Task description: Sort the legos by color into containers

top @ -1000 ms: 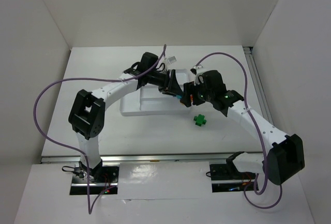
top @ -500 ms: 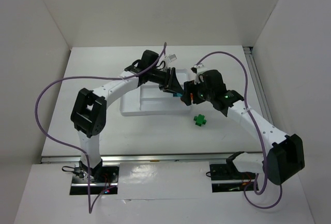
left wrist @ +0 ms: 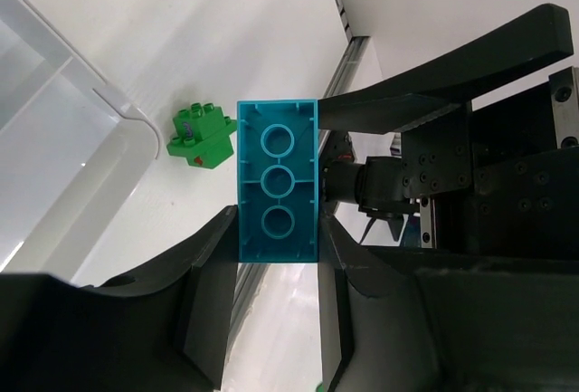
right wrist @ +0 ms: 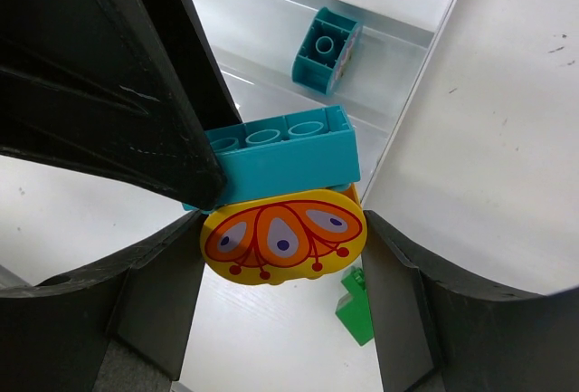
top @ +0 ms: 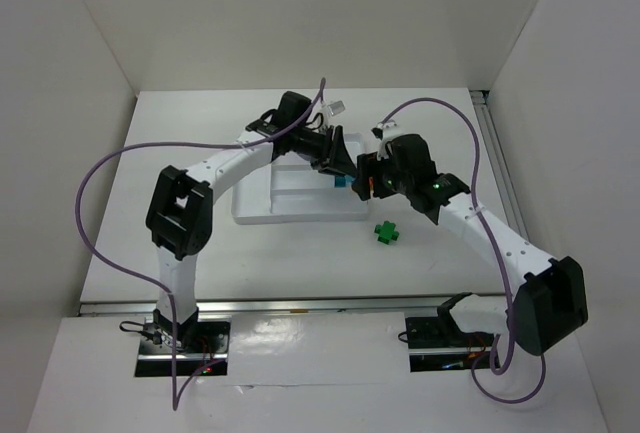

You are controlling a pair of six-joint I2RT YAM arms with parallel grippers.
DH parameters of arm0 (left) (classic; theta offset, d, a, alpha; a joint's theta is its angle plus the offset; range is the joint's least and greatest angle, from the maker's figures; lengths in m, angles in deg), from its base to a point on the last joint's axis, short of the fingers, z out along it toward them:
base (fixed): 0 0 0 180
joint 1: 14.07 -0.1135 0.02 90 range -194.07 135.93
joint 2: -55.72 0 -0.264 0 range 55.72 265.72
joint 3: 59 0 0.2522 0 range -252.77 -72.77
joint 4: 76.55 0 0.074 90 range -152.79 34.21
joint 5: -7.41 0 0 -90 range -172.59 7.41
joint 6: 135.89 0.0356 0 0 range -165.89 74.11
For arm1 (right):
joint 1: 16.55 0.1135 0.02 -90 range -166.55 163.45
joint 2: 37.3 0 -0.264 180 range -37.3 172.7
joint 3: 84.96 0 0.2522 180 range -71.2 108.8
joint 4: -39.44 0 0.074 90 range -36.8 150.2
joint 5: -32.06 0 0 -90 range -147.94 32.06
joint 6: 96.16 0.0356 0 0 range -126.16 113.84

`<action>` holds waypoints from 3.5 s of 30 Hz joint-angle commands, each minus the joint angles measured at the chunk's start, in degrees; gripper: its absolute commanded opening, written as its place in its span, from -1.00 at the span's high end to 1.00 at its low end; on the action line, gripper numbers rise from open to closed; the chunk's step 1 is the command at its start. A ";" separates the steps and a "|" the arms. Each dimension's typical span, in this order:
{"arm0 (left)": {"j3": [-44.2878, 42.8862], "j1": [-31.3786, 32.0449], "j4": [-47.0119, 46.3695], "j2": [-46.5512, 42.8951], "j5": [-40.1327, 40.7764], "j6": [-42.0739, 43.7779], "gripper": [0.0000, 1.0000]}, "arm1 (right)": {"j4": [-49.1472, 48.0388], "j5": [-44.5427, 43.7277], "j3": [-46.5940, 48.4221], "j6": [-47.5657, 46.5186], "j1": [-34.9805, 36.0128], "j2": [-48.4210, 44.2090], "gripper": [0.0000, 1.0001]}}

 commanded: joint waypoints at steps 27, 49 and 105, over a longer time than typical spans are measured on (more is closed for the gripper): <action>-7.33 -7.24 23.14 -4.85 46.08 4.64 1.00 | 2.80 -4.62 3.14 4.84 0.55 5.81 0.16; -6.01 -0.82 26.84 2.71 54.20 4.12 0.88 | 2.97 -7.79 4.28 6.69 0.55 6.43 0.16; -3.29 -7.50 31.41 -22.52 58.15 4.64 -0.60 | 3.49 -23.31 15.53 23.38 11.54 25.25 -1.00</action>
